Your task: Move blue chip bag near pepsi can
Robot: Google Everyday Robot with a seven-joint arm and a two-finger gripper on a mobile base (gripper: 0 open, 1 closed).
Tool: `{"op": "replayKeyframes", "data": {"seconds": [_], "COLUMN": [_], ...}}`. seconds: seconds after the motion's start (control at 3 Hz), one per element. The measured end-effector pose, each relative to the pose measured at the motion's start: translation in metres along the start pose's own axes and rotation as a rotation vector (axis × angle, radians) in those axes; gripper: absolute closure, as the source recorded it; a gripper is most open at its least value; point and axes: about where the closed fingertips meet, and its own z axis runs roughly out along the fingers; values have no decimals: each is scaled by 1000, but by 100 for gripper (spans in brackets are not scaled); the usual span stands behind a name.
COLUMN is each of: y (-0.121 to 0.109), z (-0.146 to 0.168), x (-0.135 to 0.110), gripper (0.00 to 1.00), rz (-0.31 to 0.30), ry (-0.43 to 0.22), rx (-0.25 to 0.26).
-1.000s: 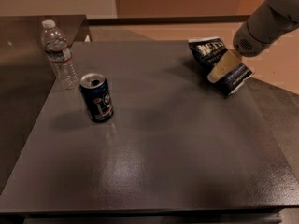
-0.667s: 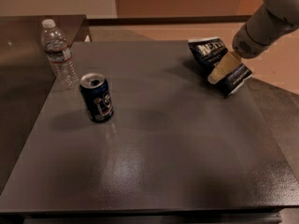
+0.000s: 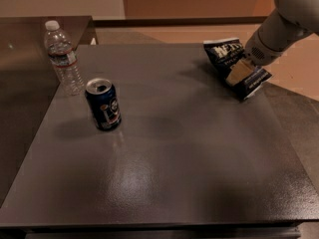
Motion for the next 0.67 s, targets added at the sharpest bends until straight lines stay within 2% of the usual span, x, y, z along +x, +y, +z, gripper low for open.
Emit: {"op": "replayKeyframes", "data": {"seconds": [0.33,0.67], "y": [7,34], "z": [-12,-37], "x": [-4,-17], "gripper": [64,88], "rz": [-2,-20], "ry": [-11,-40], "rx": [-22,-73]}}
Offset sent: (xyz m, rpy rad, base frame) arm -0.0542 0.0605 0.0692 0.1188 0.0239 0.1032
